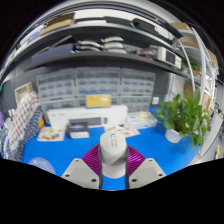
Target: Arrange mouse
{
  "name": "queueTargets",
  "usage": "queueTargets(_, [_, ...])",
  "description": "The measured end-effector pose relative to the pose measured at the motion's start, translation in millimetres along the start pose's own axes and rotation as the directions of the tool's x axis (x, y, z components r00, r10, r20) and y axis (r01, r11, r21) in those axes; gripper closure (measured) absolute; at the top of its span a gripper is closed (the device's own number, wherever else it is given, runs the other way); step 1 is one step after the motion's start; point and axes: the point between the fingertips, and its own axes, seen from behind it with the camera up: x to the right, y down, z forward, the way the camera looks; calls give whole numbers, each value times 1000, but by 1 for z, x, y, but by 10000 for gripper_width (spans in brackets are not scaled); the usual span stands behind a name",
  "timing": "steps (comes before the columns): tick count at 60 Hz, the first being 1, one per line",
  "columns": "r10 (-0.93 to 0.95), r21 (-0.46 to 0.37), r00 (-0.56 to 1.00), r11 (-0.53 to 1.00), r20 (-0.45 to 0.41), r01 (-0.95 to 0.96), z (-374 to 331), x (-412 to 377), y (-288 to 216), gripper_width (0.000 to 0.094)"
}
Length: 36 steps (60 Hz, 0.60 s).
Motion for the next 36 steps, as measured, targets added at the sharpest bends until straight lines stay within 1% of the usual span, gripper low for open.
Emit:
queueTargets(7, [16, 45, 996, 999, 87, -20, -27, -101, -25, 629])
queueTargets(12, [3, 59, 986, 998, 167, -13, -39, -174, -21, 629])
queueTargets(14, [-11, 49, 983, 999, 185, 2, -41, -200, -14, 630])
queueTargets(20, [-43, -4, 966, 999, 256, 46, -34, -271, 28, 630])
queueTargets(26, [-76, -78, 956, 992, 282, 102, -18, -321, 81, 630])
queueTargets(31, [-99, -150, 955, 978, 280, 145, -7, -343, 125, 631])
queueTargets(36, [-107, -195, 954, 967, 279, 165, 2, -354, 160, 633])
